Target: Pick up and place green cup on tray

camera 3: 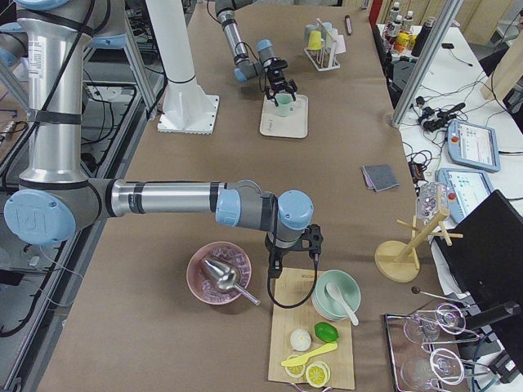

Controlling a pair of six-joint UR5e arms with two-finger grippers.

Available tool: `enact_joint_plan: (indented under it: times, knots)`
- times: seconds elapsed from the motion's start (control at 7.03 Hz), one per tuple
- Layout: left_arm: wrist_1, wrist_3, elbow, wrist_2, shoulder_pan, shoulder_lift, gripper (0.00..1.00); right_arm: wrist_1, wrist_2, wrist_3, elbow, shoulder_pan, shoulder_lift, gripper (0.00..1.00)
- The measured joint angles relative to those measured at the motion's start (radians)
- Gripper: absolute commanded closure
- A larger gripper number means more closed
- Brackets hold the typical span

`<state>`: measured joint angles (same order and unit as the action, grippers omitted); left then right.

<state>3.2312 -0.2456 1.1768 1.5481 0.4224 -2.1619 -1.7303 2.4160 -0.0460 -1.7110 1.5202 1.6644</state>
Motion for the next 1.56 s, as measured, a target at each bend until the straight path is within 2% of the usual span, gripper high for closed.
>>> enact_joint_plan:
  times: [0.28,0.57,1.0,1.28,1.56]
  knots:
    - [-0.1,0.0,0.105,0.0,0.003,0.018,0.02,0.0,0.008,0.001,-0.002,0.0,0.0,0.0]
    - [-0.346,0.001,0.237,-0.001,0.031,0.028,0.02,0.0,0.013,0.0,-0.002,0.0,0.0,0.0]
    - [-0.866,0.0,0.405,-0.03,0.14,0.022,0.02,0.0,0.028,0.0,-0.004,0.0,0.0,0.0]
    - [-1.194,0.007,0.474,-0.124,0.202,0.019,0.02,0.0,0.028,0.0,-0.006,0.0,-0.002,0.0]
    - [-1.462,0.034,0.524,-0.256,0.256,0.011,0.02,0.001,0.026,0.0,-0.005,0.0,-0.003,0.0]
